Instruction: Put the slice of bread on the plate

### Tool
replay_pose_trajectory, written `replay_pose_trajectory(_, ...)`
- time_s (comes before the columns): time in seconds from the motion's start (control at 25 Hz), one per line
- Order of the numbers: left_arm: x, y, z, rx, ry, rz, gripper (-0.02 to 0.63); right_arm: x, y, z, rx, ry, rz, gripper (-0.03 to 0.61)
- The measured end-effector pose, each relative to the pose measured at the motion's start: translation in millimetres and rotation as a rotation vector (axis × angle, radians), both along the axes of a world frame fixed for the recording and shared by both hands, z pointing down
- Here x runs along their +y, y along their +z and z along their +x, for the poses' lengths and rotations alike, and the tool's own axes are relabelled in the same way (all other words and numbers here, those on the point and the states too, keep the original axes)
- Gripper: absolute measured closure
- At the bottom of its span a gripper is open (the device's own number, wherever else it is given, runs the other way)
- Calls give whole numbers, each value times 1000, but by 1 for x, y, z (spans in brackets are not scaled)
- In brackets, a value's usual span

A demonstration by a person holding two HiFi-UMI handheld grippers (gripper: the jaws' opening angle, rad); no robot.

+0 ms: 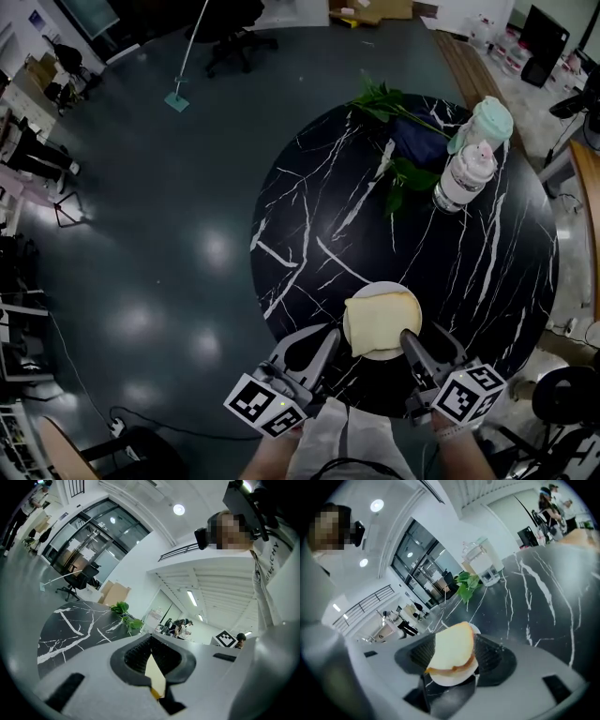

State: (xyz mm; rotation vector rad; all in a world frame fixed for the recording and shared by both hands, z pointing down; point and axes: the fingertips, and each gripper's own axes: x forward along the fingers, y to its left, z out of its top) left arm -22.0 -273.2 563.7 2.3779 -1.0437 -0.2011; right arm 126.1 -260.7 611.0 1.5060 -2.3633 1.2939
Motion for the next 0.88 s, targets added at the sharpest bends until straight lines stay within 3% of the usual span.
replay_pose_trajectory(0.12, 2, -1, 0, 7, 6, -1, 605, -1, -4, 7, 135, -20, 59, 327)
replay_pose_trajectory(0.24, 4, -4, -1, 9, 10, 3, 606, 0, -13, 7, 202, -47, 104, 319)
replay_pose_trajectory(0.64, 25, -46, -8, 10, 32, 48, 605, 38, -65, -27, 174, -151, 214, 324)
replay_pose_trajectory(0.8, 42, -70, -6, 19, 63, 66, 606, 58, -97, -40, 166, -182, 259, 520)
replay_pose_trajectory(0.88, 52, -83, -1, 35, 83, 73, 605, 66, -115, -46, 162, -194, 284, 548)
